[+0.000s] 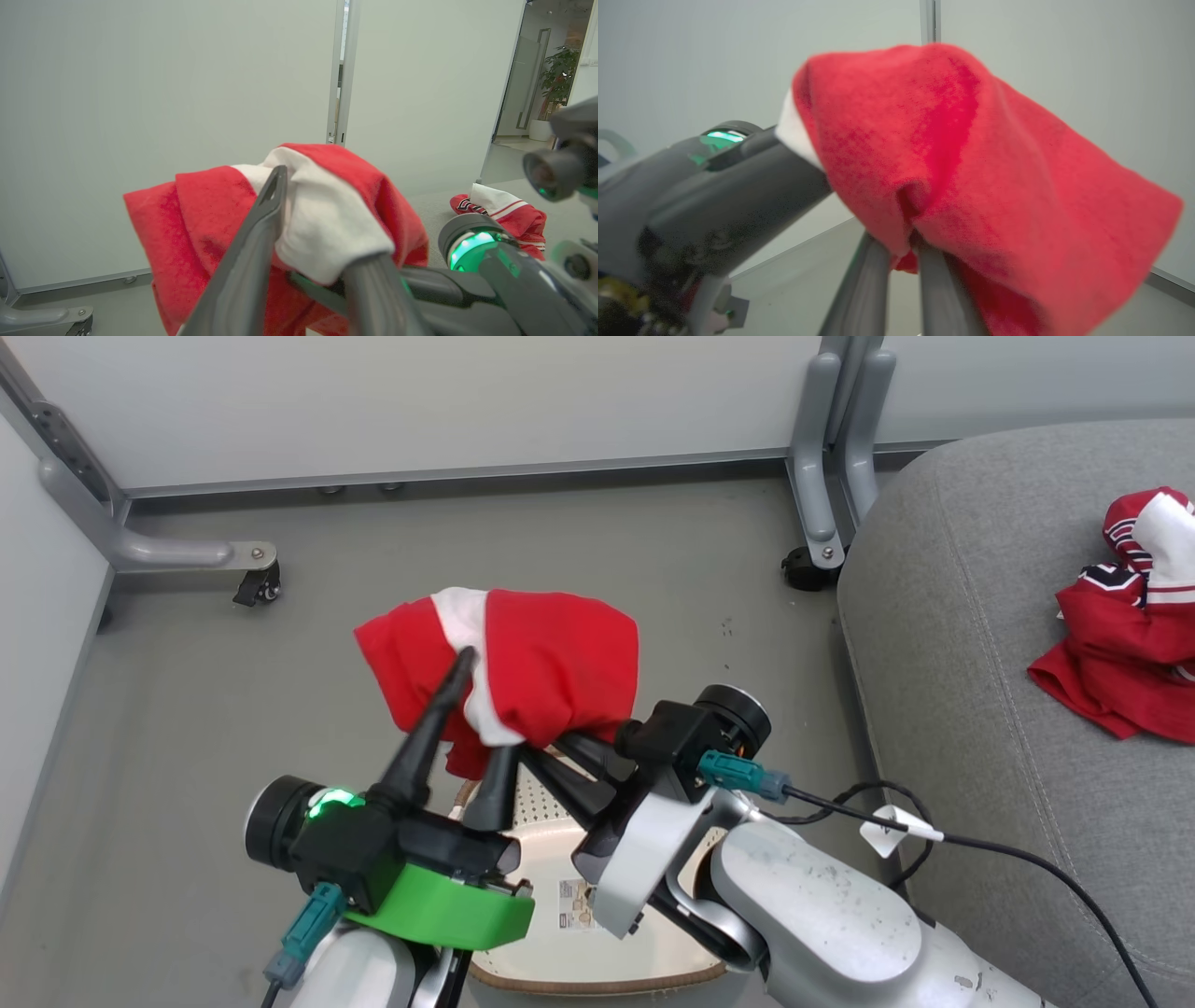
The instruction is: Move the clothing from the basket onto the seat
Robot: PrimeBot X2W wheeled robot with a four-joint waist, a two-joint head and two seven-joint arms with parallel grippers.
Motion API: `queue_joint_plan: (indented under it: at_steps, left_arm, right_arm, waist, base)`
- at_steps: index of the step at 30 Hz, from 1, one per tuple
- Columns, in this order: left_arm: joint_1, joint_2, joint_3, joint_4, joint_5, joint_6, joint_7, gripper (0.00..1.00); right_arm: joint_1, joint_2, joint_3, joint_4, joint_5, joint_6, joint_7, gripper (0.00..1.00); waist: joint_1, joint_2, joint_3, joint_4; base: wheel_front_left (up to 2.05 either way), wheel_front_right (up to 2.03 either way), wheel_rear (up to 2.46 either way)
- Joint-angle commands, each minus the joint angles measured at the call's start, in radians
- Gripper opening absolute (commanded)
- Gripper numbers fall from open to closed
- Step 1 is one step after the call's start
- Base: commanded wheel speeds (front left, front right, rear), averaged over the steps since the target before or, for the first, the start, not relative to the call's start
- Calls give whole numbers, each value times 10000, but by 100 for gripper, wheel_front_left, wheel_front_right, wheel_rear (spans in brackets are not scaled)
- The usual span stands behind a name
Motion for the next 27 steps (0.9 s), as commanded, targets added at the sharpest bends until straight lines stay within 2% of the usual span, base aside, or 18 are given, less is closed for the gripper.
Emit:
queue_joint_plan:
  at_steps: [1,9,17,27]
  left_arm:
    - [-116,29,32,-42,85,48,-43,100]
    - [383,564,-48,-755,291,124,296,100]
    - [1108,1221,-443,-1176,334,-96,1315,100]
    - [1506,1350,-855,-876,149,-284,1571,100]
  right_arm:
    - [-188,-32,-28,33,-10,-10,-78,0]
    - [-309,-180,-257,151,-109,-10,-115,0]
    - [-196,-392,-741,318,-265,-10,-157,0]
    - [127,-565,-1082,348,-440,-10,-145,0]
  waist:
    - [0,0,12,11]
    - [0,0,1,114]
    - [0,0,77,339]
    - [0,0,157,194]
  base:
    - [0,0,0]
    - [0,0,0]
    - [0,0,0]
    - [0,0,0]
